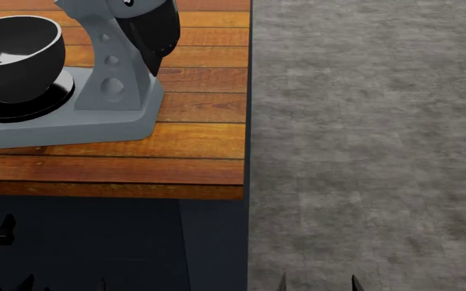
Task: Close the stand mixer head.
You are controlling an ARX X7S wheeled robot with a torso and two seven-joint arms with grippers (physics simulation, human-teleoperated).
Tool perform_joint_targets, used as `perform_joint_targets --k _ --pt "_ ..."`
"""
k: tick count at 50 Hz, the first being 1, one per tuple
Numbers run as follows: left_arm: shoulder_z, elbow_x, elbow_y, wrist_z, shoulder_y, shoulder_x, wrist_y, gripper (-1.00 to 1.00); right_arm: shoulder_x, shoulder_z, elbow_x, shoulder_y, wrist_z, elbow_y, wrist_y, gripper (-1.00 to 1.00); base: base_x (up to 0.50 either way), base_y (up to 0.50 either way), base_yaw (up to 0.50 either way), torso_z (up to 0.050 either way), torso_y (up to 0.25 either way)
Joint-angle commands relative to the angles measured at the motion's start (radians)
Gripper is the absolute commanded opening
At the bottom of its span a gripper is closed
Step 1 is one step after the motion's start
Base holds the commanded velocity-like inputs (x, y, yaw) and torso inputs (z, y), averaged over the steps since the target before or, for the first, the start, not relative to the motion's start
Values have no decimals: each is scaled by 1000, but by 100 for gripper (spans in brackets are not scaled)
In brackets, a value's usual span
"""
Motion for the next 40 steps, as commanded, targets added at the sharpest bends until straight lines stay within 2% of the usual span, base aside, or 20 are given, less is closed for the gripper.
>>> perform_joint_targets --k 1,2,3,5,6,8,9,12,13,14,16,18,21,25,35,40 --pt "-17 -75 396 20 -4 -18 -335 100 10 21 -33 45 16 -258 234 100 0 0 0 0 0" --pt "-23 -90 475 14 -20 -21 -406 100 13 38 -19 58 19 -293 262 100 0 0 0 0 0" --pt "-28 -102 620 -7 -80 -30 -556 100 21 58 -2 84 18 -390 366 100 0 0 0 0 0" --pt "-52 -139 722 -17 -136 -26 -724 100 27 68 12 101 19 -470 445 100 0 0 0 0 0" --pt "-20 -122 820 -36 -214 -59 -865 100 31 78 25 137 21 -573 554 100 0 0 0 0 0" --pt "-28 -137 879 -41 -282 -62 -987 100 37 77 35 191 24 -656 668 100 0 0 0 0 0" --pt "-19 -143 917 -41 -330 -72 -1061 100 41 71 43 242 25 -737 784 100 0 0 0 0 0" --pt "-74 -181 1003 -33 -425 -53 -1239 100 57 63 57 331 24 -874 985 100 0 0 0 0 0" --pt "-131 -206 1036 -17 -446 -19 -1282 100 58 67 64 347 24 -919 1043 100 0 0 0 0 0" --pt "-137 -258 1042 -52 -451 -40 -1293 100 51 79 74 348 23 -956 1085 100 0 0 0 0 0" --pt "-121 -366 1041 -144 -445 -104 -1286 100 63 39 62 329 32 -938 1063 100 0 0 0 0 0" --pt "-132 -421 1041 -161 -437 -122 -1279 100 62 23 55 344 40 -902 1050 100 0 0 0 0 0" --pt "-118 -437 1037 -161 -406 -144 -1208 100 64 20 58 349 41 -899 1049 100 0 0 0 24 0" --pt "-161 -457 1020 -157 -381 -142 -1167 100 75 43 52 350 52 -919 1057 100 0 0 0 50 0" --pt "-191 -477 1011 -174 -378 -163 -1169 100 83 67 68 359 53 -955 1120 100 0 0 0 50 0" --pt "-183 -462 972 -169 -348 -183 -1118 100 85 76 76 362 52 -956 1133 100 0 0 0 50 0"
